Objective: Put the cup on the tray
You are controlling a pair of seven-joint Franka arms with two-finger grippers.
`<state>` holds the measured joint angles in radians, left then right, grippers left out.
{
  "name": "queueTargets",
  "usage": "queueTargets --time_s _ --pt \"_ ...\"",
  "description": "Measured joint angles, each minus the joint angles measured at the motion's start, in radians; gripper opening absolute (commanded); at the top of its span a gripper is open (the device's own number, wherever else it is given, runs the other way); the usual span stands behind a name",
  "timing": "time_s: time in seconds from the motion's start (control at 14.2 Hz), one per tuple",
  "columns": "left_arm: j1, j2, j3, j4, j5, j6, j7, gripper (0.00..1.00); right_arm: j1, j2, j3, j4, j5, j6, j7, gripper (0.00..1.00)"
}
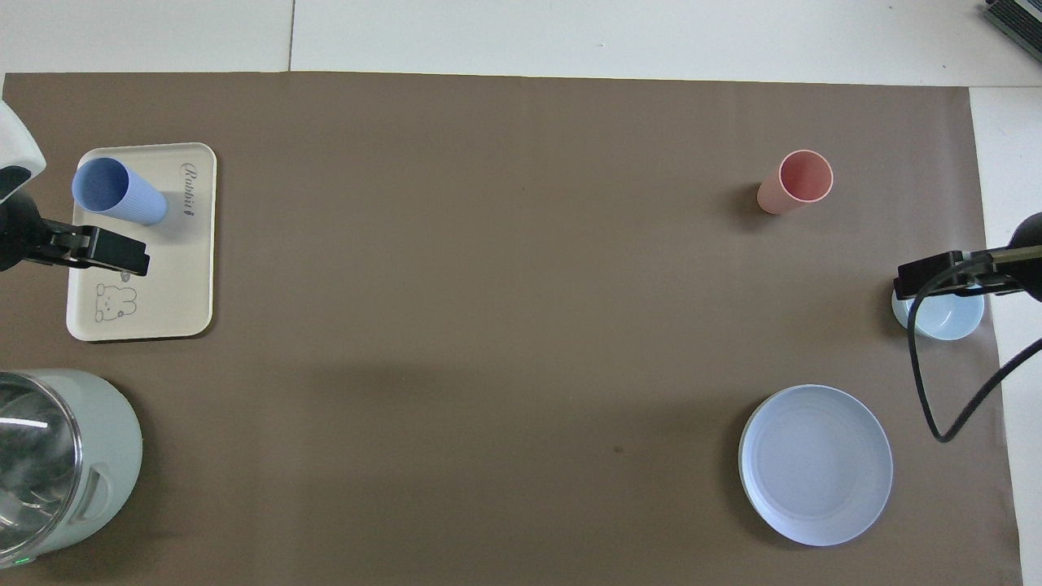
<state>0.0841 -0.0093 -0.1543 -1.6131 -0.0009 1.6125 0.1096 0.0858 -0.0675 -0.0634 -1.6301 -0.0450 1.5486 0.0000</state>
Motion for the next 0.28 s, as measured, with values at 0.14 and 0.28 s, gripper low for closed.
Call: queueTargets --time_s 0.14,0.28 --pt "0.0 -0.009 0.0 0.006 -0.004 -0.01 0.0 1.0 0.0 0.0 0.0 0.0 0.0 0.0 0.0 1.0" --pt "0.0 -0.015 0.0 0.007 -0.005 -0.014 -0.001 1.0 0.0 0.0 0.0 0.0 0.0 0.0 0.0 1.0"
